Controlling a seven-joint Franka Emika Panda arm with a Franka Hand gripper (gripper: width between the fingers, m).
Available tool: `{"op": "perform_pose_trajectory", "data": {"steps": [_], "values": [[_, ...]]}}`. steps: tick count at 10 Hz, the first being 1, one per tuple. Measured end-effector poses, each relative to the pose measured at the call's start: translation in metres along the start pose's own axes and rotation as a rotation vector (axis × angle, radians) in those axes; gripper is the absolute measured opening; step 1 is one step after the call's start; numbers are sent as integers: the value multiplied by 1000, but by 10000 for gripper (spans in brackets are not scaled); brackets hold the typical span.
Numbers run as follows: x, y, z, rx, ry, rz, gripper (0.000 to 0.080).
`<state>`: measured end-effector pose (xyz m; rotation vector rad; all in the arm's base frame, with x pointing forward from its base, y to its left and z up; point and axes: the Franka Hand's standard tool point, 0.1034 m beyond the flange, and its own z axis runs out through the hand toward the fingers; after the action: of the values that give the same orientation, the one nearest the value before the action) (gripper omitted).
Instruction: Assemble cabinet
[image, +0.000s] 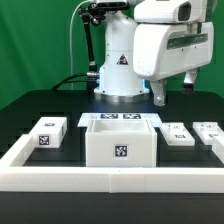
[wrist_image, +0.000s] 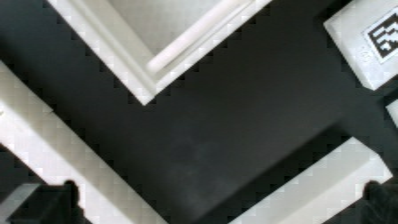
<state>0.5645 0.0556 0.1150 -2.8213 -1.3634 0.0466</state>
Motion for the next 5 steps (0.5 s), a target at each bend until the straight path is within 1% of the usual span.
{"op": "perform_pose_trajectory", "data": {"steps": [5], "values": [[0,0,0,0,0,0,797]]}}
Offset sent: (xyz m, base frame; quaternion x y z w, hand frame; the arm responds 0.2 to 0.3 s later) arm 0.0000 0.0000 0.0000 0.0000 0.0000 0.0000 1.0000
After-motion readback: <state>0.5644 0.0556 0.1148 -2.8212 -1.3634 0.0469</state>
